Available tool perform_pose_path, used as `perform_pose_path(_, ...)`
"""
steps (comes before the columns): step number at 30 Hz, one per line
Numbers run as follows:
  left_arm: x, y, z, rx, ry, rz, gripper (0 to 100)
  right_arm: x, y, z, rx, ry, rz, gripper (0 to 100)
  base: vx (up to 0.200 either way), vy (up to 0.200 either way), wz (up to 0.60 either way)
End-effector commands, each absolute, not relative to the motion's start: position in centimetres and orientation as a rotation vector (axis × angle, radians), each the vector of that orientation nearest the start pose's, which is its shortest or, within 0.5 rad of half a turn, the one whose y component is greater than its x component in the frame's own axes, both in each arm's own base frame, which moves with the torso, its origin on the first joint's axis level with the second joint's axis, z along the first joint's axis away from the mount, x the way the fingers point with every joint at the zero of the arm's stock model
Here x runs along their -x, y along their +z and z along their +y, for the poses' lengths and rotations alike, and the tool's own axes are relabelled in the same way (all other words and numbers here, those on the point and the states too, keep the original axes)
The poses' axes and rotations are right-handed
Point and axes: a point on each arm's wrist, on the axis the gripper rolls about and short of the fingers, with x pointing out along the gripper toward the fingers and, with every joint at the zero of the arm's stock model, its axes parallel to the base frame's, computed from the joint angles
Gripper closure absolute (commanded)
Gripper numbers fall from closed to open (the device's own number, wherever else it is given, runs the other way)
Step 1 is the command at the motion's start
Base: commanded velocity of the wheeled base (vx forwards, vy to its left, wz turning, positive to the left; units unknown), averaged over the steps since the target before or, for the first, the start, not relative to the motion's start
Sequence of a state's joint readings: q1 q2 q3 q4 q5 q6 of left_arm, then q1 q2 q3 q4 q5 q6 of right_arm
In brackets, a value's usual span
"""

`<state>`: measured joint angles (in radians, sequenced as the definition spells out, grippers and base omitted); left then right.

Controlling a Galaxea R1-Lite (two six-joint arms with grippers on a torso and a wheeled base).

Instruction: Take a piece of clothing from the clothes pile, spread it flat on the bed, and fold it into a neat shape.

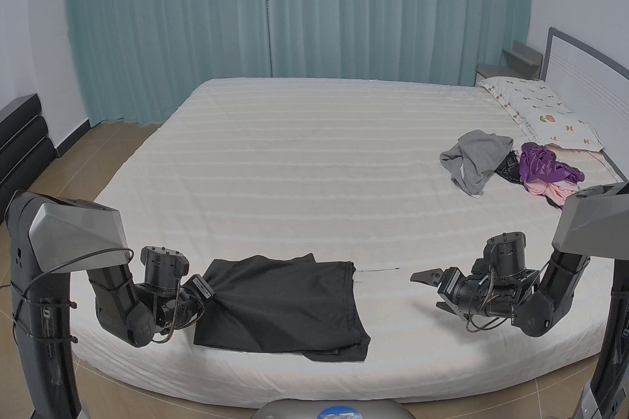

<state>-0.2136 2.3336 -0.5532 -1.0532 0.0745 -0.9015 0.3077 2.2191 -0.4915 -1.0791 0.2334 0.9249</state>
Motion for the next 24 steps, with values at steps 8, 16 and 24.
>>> perform_pose_path(8,-30.9,-3.6,-6.8,0.754,0.195,0.734,100,-29.4,-0.5,10.1,-0.85,0.188,0.841,0,0.0,0.0,0.0)
perform_pose_path(16,-30.2,-3.1,-6.8,0.768,0.201,0.74,0,-29.4,-0.6,10.8,-0.839,0.202,0.845,0,0.0,0.0,0.0)
perform_pose_path(24,-32.4,-2.2,-6.7,0.79,0.172,0.664,0,-29.3,-0.8,11.5,-0.829,0.218,0.859,0,0.0,0.0,0.0)
